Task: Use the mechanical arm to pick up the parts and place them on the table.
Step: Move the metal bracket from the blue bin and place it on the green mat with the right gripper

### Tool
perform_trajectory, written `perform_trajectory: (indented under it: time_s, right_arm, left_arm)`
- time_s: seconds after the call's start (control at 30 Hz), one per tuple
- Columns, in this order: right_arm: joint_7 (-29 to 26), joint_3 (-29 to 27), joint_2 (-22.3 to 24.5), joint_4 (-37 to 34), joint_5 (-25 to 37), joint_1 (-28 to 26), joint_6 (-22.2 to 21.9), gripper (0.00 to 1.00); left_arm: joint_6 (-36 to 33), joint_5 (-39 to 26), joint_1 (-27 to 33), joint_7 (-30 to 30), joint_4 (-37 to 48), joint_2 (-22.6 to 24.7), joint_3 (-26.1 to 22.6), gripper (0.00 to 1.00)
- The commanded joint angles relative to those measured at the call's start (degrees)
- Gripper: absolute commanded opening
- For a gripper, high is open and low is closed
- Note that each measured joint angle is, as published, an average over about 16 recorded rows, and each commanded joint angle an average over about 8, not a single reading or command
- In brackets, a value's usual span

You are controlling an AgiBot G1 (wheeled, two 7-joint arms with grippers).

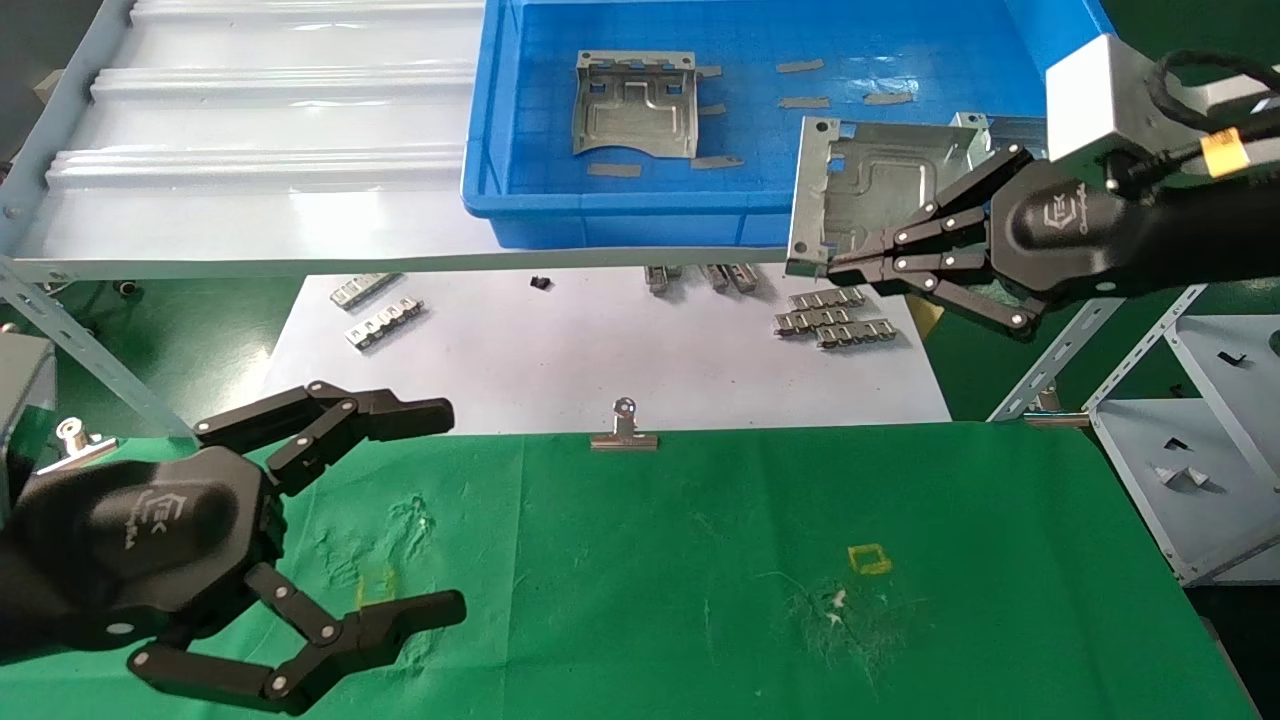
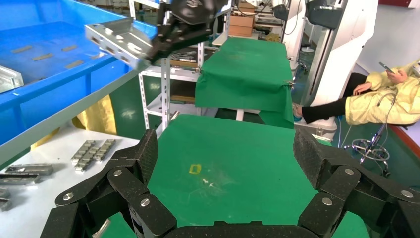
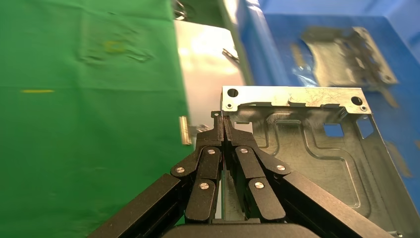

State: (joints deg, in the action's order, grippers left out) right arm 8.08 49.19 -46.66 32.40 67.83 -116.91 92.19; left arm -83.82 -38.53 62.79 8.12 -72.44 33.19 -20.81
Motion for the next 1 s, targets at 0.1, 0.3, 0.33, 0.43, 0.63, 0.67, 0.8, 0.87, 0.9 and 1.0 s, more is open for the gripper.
perform_trajectory:
  time_s: [0.1,0.3,0.33,0.43,0.63,0.67,0.8,0.87,0.9,1.0]
  right_arm:
    - [-2.49,4.89,4.31,8.89,-6.77,2.13,-0.22,0.0]
    - [-4.44,13.4,6.21,14.47,-9.76,3.17,-0.68,0.0]
    - [-4.31,14.86,6.01,14.6,-9.38,3.22,-0.77,0.0]
    - [-3.4,19.07,4.58,13.9,-7.33,3.25,-1.02,0.0]
    - [-0.68,26.11,-0.98,8.11,-2.64,3.99,-1.53,0.0]
    - [-0.13,27.08,-2.08,6.69,-1.96,4.31,-1.66,0.0]
    - [2.49,29.88,-6.18,0.56,0.1,5.65,-2.14,0.0]
    - [4.03,30.78,-7.89,-2.53,0.76,6.23,-2.3,0.0]
    - [4.79,31.12,-8.6,-3.94,1.01,6.46,-2.33,0.0]
    - [7.1,32.0,-10.27,-7.81,1.61,7.08,-2.36,0.0]
  left_arm:
    - [0.0,0.0,0.0,0.0,0.0,0.0,0.0,1.0]
    - [0.0,0.0,0.0,0.0,0.0,0.0,-0.01,1.0]
    - [0.0,0.0,0.0,0.0,0.0,0.0,-0.01,1.0]
    - [0.0,0.01,0.0,0.0,0.0,0.0,-0.01,1.0]
    - [0.0,0.01,0.0,-0.01,0.0,0.0,-0.01,1.0]
    - [0.0,0.01,0.0,-0.01,0.0,0.0,-0.01,1.0]
    - [0.01,0.01,0.0,-0.01,0.0,-0.01,-0.01,1.0]
    - [0.01,0.01,0.0,-0.01,0.0,-0.01,-0.02,1.0]
    - [0.01,0.01,0.0,-0.01,0.0,-0.01,-0.02,1.0]
    - [0.01,0.01,0.0,-0.01,0.0,-0.01,-0.02,1.0]
